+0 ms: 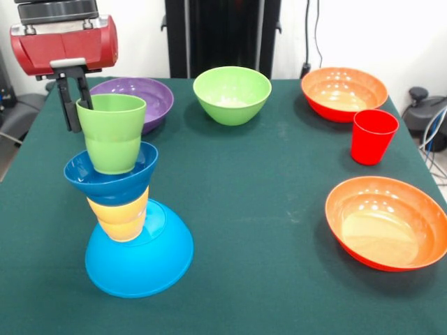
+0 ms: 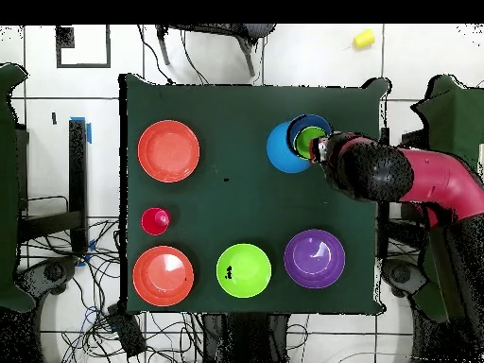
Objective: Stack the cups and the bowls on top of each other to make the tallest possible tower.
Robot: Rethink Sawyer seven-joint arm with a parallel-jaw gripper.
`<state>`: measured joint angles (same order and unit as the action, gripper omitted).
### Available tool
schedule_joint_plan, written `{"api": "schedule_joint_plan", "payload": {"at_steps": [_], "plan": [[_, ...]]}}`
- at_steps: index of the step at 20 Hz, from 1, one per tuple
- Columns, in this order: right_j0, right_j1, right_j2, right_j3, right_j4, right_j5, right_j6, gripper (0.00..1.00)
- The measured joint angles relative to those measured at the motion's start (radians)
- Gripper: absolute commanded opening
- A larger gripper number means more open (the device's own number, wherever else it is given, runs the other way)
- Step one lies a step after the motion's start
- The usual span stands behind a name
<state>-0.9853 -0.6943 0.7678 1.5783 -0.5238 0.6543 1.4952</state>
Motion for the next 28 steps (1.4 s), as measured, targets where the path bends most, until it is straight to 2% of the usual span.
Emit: {"api": "schedule_joint_plan", "payload": {"at_steps": [28], "plan": [[0.000,0.000,0.004,0.000,-0.016,-0.007,0.000,0.00]]}}
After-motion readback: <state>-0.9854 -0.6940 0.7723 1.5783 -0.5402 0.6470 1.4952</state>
